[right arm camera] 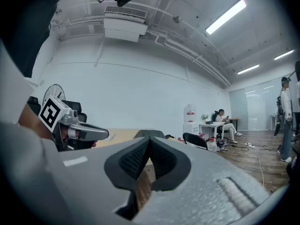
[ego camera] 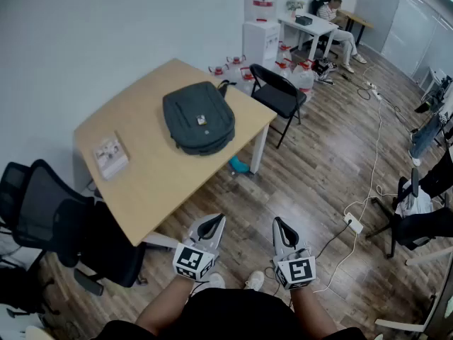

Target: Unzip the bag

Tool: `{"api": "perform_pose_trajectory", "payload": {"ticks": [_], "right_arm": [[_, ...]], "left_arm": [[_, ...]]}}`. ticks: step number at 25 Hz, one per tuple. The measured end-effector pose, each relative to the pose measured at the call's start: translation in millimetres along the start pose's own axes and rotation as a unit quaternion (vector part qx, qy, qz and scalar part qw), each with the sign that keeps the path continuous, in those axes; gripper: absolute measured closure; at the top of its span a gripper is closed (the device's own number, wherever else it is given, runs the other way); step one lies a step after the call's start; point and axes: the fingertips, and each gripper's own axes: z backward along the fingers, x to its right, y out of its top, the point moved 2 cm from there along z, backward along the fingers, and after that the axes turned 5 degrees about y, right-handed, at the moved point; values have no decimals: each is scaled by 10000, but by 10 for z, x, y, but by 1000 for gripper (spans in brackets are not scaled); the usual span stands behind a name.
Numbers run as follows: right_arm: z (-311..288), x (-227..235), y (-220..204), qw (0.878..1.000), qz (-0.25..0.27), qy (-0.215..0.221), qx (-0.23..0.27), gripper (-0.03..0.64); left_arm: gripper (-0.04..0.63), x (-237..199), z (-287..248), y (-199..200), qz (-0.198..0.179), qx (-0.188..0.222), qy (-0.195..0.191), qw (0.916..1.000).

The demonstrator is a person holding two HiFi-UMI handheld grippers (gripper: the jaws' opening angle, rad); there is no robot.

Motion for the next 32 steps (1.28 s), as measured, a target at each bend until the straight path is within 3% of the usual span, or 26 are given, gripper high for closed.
{"api": "perform_pose_trajectory", "payload": {"ticks": [17,24,32], "right_arm": [[-222,-499,-70,9997,-120,-180,-97,614],[-561,-578,-174,9994,-119,168,-268,614],[-1255,-234,-248,9977,-180,597,-284,614]], "left_arm": [[577,-517,534,-160,-91,-38,93,9999],[577,-864,542,-301,-14,-224,399,9990],[577,-1213,47,-314,44,-348,750,9966]]}}
